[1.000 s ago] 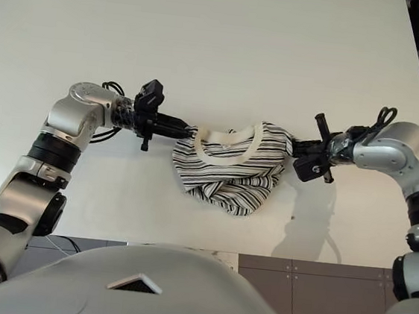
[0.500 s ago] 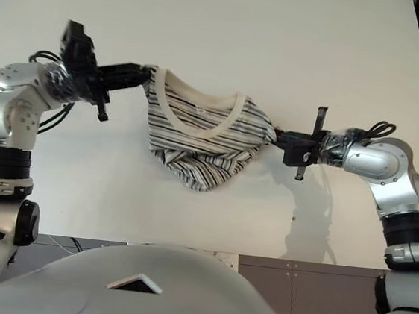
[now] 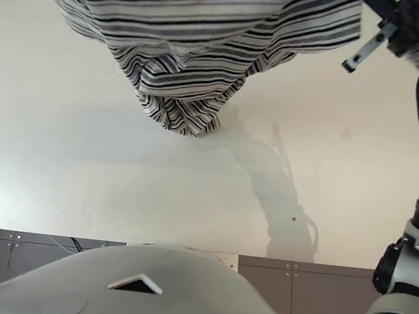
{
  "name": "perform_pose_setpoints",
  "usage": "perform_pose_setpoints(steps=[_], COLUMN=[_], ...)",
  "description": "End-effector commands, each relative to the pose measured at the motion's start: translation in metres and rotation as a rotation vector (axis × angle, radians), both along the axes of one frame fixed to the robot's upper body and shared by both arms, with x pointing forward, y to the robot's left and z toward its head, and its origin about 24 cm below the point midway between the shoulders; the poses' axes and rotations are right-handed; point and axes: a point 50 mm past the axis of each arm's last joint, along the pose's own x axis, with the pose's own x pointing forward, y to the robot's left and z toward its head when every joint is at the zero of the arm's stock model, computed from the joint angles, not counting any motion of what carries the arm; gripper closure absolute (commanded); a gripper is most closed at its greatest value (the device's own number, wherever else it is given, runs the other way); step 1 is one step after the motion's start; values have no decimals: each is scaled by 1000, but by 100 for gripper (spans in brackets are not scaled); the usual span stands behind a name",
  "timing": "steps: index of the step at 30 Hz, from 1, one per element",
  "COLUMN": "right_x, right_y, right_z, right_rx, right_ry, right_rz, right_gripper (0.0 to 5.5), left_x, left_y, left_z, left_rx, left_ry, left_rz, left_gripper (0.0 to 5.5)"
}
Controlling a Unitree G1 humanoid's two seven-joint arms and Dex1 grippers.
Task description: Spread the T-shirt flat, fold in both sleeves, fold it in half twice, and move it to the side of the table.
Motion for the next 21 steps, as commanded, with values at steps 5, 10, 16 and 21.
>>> perform_pose_setpoints(steps=[5, 10, 16, 21], right_x=[-53, -86, -98, -37], right_y=[-19, -31, -36, -12], right_z=[78, 110, 115, -2], right_rx=[202, 326, 333, 291], right_ry=[-33, -41, 44, 521], right_rz=[173, 265, 278, 175], right_gripper=[540, 540, 540, 540], left_x=[-58, -94, -110, -41], left_y=[18, 23, 16, 9], left_z=[63, 102, 117, 28], left_rx=[44, 37, 118, 322], left_ry=[-161, -265, -252, 5], left_rz=[-28, -53, -80, 39], left_gripper=[538, 538, 538, 538])
